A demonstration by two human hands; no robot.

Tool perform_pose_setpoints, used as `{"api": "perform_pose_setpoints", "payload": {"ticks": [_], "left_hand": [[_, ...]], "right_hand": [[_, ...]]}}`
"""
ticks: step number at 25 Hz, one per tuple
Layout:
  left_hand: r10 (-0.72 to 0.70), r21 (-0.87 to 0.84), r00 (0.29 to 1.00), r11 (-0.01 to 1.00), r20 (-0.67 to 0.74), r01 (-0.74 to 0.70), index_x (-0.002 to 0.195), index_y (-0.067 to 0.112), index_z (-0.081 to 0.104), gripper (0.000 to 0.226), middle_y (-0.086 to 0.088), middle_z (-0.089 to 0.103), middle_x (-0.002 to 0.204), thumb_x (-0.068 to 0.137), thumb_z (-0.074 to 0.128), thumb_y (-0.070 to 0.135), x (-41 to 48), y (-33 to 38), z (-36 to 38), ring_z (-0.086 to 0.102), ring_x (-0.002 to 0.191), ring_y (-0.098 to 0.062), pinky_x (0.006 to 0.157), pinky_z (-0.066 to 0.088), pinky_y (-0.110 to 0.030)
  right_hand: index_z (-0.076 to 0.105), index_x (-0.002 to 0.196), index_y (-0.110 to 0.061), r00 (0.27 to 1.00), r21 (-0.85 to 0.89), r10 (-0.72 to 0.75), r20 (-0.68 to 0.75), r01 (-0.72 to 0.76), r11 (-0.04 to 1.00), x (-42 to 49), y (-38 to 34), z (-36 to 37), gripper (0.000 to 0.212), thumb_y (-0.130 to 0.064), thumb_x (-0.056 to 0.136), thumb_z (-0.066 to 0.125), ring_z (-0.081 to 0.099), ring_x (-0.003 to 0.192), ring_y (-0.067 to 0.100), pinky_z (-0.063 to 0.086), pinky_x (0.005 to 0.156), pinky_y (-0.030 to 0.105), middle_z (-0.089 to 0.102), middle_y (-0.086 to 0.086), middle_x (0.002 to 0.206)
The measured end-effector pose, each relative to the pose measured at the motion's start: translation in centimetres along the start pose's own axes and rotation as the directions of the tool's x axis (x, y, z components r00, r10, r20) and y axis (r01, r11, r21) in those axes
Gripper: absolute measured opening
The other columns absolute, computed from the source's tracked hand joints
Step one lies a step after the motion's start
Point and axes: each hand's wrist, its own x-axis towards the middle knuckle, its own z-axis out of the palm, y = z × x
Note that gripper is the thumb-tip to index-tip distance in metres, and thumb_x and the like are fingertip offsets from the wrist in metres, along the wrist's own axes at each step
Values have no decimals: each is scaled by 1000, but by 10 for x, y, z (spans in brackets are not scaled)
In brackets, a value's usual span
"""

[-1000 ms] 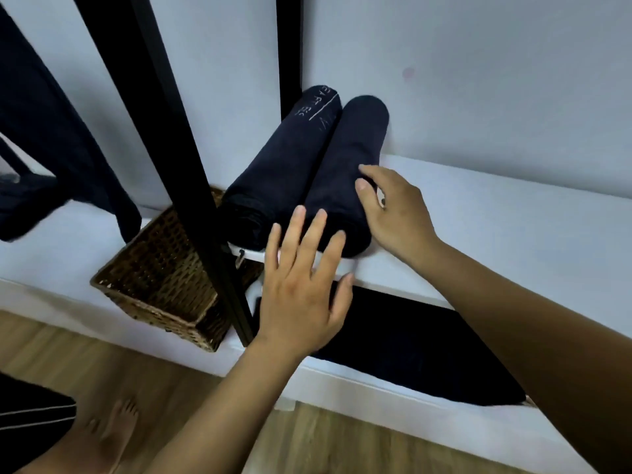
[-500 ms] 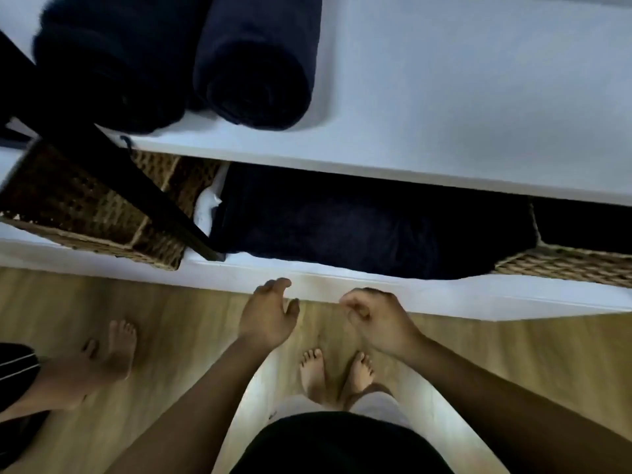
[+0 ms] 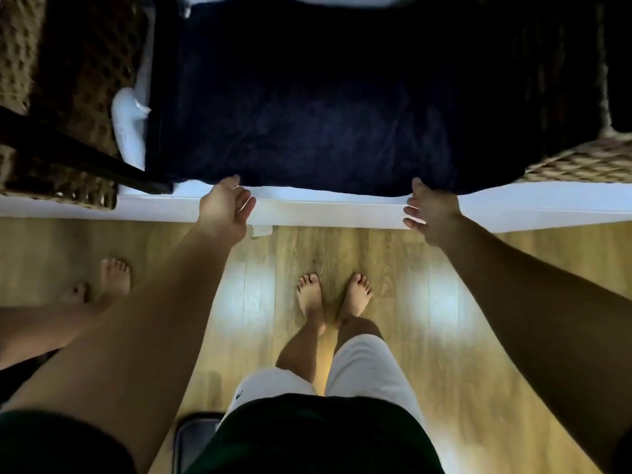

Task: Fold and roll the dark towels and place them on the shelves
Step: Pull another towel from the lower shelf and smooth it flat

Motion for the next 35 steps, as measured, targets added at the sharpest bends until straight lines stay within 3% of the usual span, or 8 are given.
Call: {"api": "perform_pose_setpoints", "payload": {"ticks": [5, 9, 12, 17, 21, 25, 29, 35], "left_hand": [[-73, -253, 996, 966, -42, 60, 120, 14, 60, 31, -1, 54, 79, 90, 66, 23, 12, 18, -2, 59, 69, -13, 90, 56, -33], [-159, -320, 987, 935, 4, 152, 116, 16, 59, 29, 3, 51, 73, 91, 65, 31, 15, 33, 1, 55, 64, -12, 86, 53, -33], [-140, -333, 990, 935, -25, 124, 98, 17, 59, 18, 5, 42, 60, 91, 65, 32, 15, 39, 8, 47, 50, -9, 71, 54, -28], [-107, -264, 978, 963, -178, 57, 104, 16, 63, 17, 2, 62, 90, 89, 68, 21, 14, 32, 10, 58, 75, -12, 85, 57, -30], [-45, -457, 973, 887, -228, -66, 113, 12, 64, 24, -2, 64, 94, 89, 65, 9, 12, 49, 9, 66, 84, -14, 73, 61, -31], [-188, -284, 982, 943, -31, 171, 110, 9, 56, 24, -2, 58, 85, 94, 59, 27, 4, 35, 19, 60, 73, -15, 81, 56, -34], [-287, -15, 919, 953, 271, 302, 123, 4, 54, 44, -9, 68, 112, 96, 57, 40, -13, -6, 38, 69, 100, -24, 85, 53, -42], [-141, -240, 966, 952, 216, 192, 123, 9, 58, 37, -10, 68, 111, 93, 65, 29, -18, 1, 49, 70, 97, -23, 87, 57, -42]], "right_hand": [[62, 116, -17, 978, 355, 202, 51, -207, 912, -1, -20, -5, 26, -25, 92, 66, 67, 77, 15, 57, 57, 32, 67, 2, 90], [62, 109, -14, 993, 402, 60, 102, -96, 910, -18, -49, -26, 19, -15, 91, 64, 69, 78, 16, 61, 64, 35, 68, 2, 77], [62, 90, -6, 979, 682, -72, 192, -80, 727, -23, -57, -38, 2, -6, 91, 60, 66, 72, 18, 60, 71, 37, 66, 4, 68], [69, 100, -7, 962, 671, 85, 261, -244, 700, -4, -32, -24, 27, -33, 94, 64, 74, 79, 18, 60, 72, 34, 75, 4, 88], [66, 99, -10, 970, 792, -82, 227, -135, 596, -2, -54, -38, 14, -8, 85, 65, 73, 74, 18, 55, 64, 21, 74, 4, 93], [70, 105, -11, 960, 813, -111, 255, -151, 562, -4, -47, -38, 20, -22, 89, 65, 74, 89, 20, 59, 74, 27, 76, 5, 103], [59, 80, -18, 969, 780, 24, 245, -212, 589, 0, -40, -35, 32, -27, 105, 42, 62, 41, 14, 44, 34, 20, 66, 1, 57], [72, 104, 0, 960, 923, -174, 218, -145, 356, -1, -27, -64, 28, 0, 77, 66, 74, 92, 25, 60, 75, 32, 75, 13, 99]]}}
